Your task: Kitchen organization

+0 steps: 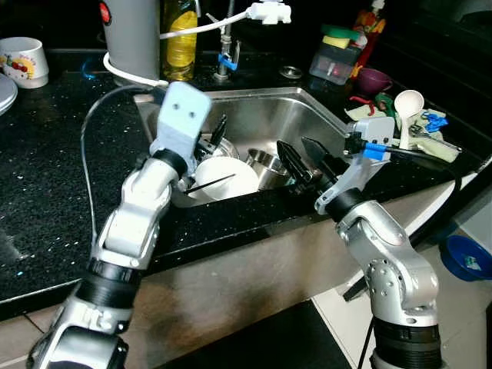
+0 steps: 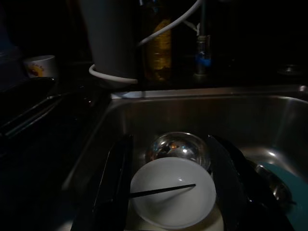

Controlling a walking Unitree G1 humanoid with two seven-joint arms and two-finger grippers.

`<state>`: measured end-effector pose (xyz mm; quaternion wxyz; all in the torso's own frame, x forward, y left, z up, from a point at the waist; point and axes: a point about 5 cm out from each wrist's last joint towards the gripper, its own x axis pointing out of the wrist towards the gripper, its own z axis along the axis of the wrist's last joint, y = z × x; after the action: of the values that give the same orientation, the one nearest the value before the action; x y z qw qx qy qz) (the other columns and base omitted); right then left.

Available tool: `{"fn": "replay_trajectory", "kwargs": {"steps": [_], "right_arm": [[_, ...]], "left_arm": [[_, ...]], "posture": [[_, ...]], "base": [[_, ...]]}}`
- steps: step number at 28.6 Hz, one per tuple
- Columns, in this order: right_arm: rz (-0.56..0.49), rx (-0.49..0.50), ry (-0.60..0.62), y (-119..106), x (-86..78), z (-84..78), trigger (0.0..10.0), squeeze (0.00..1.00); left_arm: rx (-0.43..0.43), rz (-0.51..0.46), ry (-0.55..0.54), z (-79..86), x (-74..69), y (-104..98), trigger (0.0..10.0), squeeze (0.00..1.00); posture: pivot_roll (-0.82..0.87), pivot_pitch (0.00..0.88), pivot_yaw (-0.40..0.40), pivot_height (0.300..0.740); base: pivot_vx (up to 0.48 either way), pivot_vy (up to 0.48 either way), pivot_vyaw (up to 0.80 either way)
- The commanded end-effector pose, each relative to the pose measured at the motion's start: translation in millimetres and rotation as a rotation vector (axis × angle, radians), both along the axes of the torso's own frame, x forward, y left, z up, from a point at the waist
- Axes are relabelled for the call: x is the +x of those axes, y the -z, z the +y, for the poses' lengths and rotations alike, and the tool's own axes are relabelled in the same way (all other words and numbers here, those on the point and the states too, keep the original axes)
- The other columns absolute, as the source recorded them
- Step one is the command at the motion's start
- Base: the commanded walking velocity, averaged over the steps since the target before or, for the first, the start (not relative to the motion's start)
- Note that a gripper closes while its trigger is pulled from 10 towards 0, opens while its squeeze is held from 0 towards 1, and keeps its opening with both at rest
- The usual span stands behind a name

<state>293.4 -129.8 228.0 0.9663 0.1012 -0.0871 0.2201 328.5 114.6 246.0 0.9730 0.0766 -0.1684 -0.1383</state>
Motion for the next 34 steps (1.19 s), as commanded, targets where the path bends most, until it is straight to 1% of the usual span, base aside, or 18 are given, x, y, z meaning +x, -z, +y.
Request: {"fn": "replay_trajectory", "kwargs": {"steps": [1, 2, 3, 5, 7, 8, 9, 10, 12, 13, 16, 17, 20, 24, 30, 34], "right_arm": [[-0.017, 0.027, 0.013, 4, -3.8, -5.0, 10.0, 0.0], [-0.02, 0.034, 0.024, 6, -4.8, -7.7, 10.0, 0.0], [-0.021, 0.07, 0.043, 9, -7.4, -13.1, 10.0, 0.0], [-0.021, 0.11, 0.061, 12, -10.6, -18.5, 10.0, 0.0], [-0.012, 0.18, 0.074, 15, -16.0, -24.1, 10.0, 0.0], [-0.012, 0.18, 0.074, 15, -16.0, -24.1, 10.0, 0.0], [-0.005, 0.228, 0.077, 18, -20.7, -26.4, 10.0, 0.0], [-0.005, 0.228, 0.077, 18, -20.7, -26.4, 10.0, 0.0], [0.005, 0.248, 0.079, 23, -25.7, -26.7, 10.0, 0.0], [0.005, 0.248, 0.079, 23, -25.7, -26.7, 10.0, 0.0], [0.044, 0.266, 0.093, 37, -34.9, -22.2, 10.0, 0.0], [0.053, 0.269, 0.095, 39, -36.9, -20.7, 10.0, 0.0], [0.088, 0.262, 0.109, 49, -41.1, -19.2, 10.0, 0.0], [0.106, 0.253, 0.123, 54, -42.2, -21.0, 10.0, 0.0], [0.145, 0.17, 0.181, 66, -46.4, -30.8, 10.0, 0.0], [0.185, 0.128, 0.179, 76, -54.8, -33.1, 10.0, 0.0]], "left_arm": [[-0.02, -0.003, -0.033, 0.9, -7.5, -1, 10.0, 0.0], [-0.015, -0.003, -0.057, 3.0, -9.7, 0, 10.0, 0.0], [-0.005, -0.009, -0.073, 5.8, -13.7, 0, 10.0, 0.0], [0.004, -0.016, -0.081, 8.3, -17.7, -1, 10.0, 0.0], [0.019, -0.021, -0.102, 14.6, -25.1, 1, 10.0, 0.0], [0.019, -0.021, -0.102, 14.6, -25.1, 1, 10.0, 0.0], [0.03, -0.008, -0.115, 18.4, -32.3, 4, 10.0, 0.0], [0.03, -0.008, -0.115, 18.4, -32.3, 4, 10.0, 0.0], [0.053, 0.001, -0.106, 17.7, -40.0, 8, 10.0, 0.0], [0.053, 0.001, -0.106, 17.7, -40.0, 8, 10.0, 0.0], [0.106, 0.017, -0.084, 14.3, -54.5, 16, 10.0, 0.0], [0.117, 0.026, -0.078, 13.6, -57.3, 19, 10.0, 0.0], [0.14, 0.049, -0.066, 12.5, -63.5, 26, 10.0, 0.0], [0.163, 0.058, -0.061, 11.7, -66.1, 30, 10.0, 0.0], [0.195, 0.086, -0.045, 10.2, -74.1, 39, 10.0, 0.0], [0.228, 0.106, -0.025, 8.1, -80.8, 48, 10.0, 0.0]], "posture": [[0.08, 0.0, -0.166, 0.74], [0.09, 0.0, -0.169, 0.74], [0.09, 0.0, -0.169, 0.74], [0.09, 0.0, -0.171, 0.74], [0.08, 0.006, -0.165, 0.74], [0.08, 0.006, -0.165, 0.74], [0.09, 0.012, -0.16, 0.74], [0.09, 0.012, -0.16, 0.74], [0.09, 0.017, -0.159, 0.74], [0.09, 0.017, -0.159, 0.74], [0.09, 0.023, -0.149, 0.74], [0.09, 0.023, -0.149, 0.74], [0.09, 0.025, -0.148, 0.74], [0.09, 0.025, -0.147, 0.74], [0.08, 0.028, -0.147, 0.74], [0.09, 0.031, -0.149, 0.74]], "base": [[0.0, 0.0, 0.0], [0.0, 0.0, 0.0], [0.0, 0.0, 0.0], [0.0, 0.0, 0.0], [0.0, 0.0, 0.0], [0.0, 0.0, 0.0], [0.0, 0.0, 0.0], [0.0, 0.0, 0.0], [0.0, 0.0, 0.0], [0.0, 0.0, 0.0], [0.0, 0.0, 0.0], [0.0, 0.0, 0.0], [0.0, 0.0, 0.0], [0.0, 0.0, 0.0], [0.0, 0.0, 0.0], [-0.18, 0.0, 0.0]]}}
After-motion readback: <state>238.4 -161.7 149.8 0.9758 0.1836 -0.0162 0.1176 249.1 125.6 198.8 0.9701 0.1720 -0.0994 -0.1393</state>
